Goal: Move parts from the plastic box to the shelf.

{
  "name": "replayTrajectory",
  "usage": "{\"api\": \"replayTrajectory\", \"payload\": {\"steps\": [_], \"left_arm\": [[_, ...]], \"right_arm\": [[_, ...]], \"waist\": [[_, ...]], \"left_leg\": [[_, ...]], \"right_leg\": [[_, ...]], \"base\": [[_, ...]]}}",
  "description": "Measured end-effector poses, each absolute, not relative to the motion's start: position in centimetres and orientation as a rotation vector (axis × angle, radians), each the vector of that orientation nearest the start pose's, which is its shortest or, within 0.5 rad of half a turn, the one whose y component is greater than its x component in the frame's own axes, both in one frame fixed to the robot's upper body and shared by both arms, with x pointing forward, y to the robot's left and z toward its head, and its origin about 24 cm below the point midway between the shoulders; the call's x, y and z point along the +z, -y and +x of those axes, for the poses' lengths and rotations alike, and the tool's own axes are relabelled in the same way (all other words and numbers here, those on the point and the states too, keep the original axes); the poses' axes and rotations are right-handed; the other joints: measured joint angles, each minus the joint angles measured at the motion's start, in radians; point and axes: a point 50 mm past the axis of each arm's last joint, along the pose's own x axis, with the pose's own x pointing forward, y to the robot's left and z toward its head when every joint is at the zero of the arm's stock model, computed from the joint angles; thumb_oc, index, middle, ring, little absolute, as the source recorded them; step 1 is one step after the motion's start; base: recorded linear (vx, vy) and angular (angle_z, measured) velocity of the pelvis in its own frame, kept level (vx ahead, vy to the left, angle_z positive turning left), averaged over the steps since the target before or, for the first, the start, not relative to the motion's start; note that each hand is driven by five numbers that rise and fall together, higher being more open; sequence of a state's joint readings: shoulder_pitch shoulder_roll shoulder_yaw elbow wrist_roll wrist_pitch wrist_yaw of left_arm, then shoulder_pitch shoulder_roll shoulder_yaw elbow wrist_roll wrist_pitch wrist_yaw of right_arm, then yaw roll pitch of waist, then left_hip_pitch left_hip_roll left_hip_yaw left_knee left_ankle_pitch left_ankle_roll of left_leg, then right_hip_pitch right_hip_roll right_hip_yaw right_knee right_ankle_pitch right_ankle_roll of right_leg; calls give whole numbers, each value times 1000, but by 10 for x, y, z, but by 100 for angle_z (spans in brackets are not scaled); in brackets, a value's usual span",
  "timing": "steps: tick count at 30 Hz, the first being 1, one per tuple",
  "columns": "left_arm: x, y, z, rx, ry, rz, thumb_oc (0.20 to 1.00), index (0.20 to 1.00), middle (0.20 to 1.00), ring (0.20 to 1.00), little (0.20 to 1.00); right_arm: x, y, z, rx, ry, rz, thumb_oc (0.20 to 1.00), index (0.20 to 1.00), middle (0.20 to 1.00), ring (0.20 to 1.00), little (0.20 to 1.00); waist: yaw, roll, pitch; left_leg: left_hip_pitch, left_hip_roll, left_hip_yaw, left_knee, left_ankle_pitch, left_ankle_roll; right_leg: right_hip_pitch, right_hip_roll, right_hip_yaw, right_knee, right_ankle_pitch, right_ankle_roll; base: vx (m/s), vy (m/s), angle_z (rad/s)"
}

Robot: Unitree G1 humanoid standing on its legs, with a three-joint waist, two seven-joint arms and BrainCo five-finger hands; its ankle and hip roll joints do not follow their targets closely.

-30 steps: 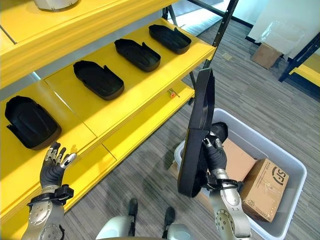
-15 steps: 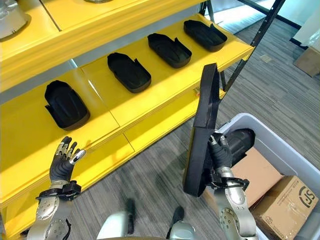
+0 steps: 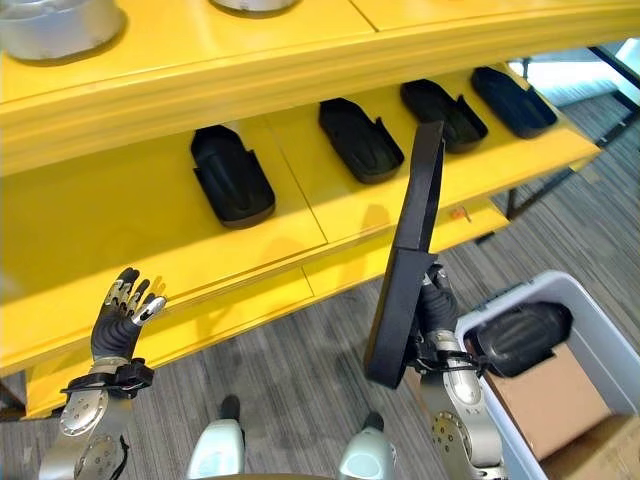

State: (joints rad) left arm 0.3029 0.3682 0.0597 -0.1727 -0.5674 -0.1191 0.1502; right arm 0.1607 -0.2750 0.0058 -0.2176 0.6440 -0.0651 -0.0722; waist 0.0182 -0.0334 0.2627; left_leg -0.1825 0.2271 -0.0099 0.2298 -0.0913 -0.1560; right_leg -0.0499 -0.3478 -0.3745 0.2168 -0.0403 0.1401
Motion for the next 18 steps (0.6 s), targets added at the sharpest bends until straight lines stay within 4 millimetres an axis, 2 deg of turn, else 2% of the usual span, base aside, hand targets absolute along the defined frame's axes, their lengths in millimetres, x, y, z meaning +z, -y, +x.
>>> {"api": "replayTrajectory", "payload": {"steps": [1, 3, 11, 12, 14, 16, 17, 18], "left_arm": [[46, -242, 191, 240, 3, -191, 1000, 1000, 1000, 1000, 1000], [45, -238, 192, 233, 2, -203, 1000, 1000, 1000, 1000, 1000], [46, -240, 192, 241, 5, -194, 1000, 1000, 1000, 1000, 1000], [46, -240, 192, 240, 5, -191, 1000, 1000, 1000, 1000, 1000], [46, -239, 193, 235, 7, -193, 1000, 1000, 1000, 1000, 1000], [45, -240, 192, 240, 2, -191, 1000, 1000, 1000, 1000, 1000], [44, -240, 191, 242, -3, -190, 1000, 1000, 1000, 1000, 1000], [44, -241, 191, 243, -6, -189, 1000, 1000, 1000, 1000, 1000]], "right_arm": [[67, 207, 220, -74, 99, 370, 200, 200, 200, 200, 200], [63, 214, 215, -115, 82, 363, 200, 200, 200, 200, 200], [58, 206, 213, -100, 63, 396, 200, 200, 200, 200, 200], [58, 205, 213, -97, 60, 396, 200, 200, 200, 200, 200], [59, 206, 213, -100, 64, 395, 200, 200, 200, 200, 200], [58, 205, 213, -97, 64, 400, 200, 200, 200, 200, 200], [58, 204, 213, -96, 63, 401, 200, 200, 200, 200, 200], [56, 205, 211, -97, 53, 403, 200, 200, 200, 200, 200]], "waist": [[-5, 7, 2], [-6, 19, 4], [15, -40, -27], [28, -49, -32], [31, -48, -36], [36, -54, -39], [36, -54, -39], [31, -51, -39]], "left_leg": [[-10, 2, 5, 0, 14, -2], [-9, 0, -3, -4, 33, -13], [-32, -47, -10, 25, 25, -1], [-44, -61, -11, 41, 22, 0], [-91, -72, -38, 105, -10, 12], [-117, -105, -48, 147, -33, 33], [-118, -117, -50, 148, -37, 40], [-122, -138, -49, 158, -44, 55]], "right_leg": [[22, 0, -21, -26, -4, 21], [38, 3, -33, -35, 1, 25], [79, -21, -53, -115, 44, 26], [79, -22, -57, -119, 45, 24], [88, -33, -82, -123, 51, 30], [94, -63, -98, -112, 64, 37], [94, -75, -100, -102, 70, 28], [93, -91, -99, -90, 95, -2]], "base": [[9, 131, 50], [46, 154, 32], [55, 117, 9], [58, 139, 11], [76, 187, 30], [91, 235, 36], [63, 217, 33], [62, 223, 29]]}}
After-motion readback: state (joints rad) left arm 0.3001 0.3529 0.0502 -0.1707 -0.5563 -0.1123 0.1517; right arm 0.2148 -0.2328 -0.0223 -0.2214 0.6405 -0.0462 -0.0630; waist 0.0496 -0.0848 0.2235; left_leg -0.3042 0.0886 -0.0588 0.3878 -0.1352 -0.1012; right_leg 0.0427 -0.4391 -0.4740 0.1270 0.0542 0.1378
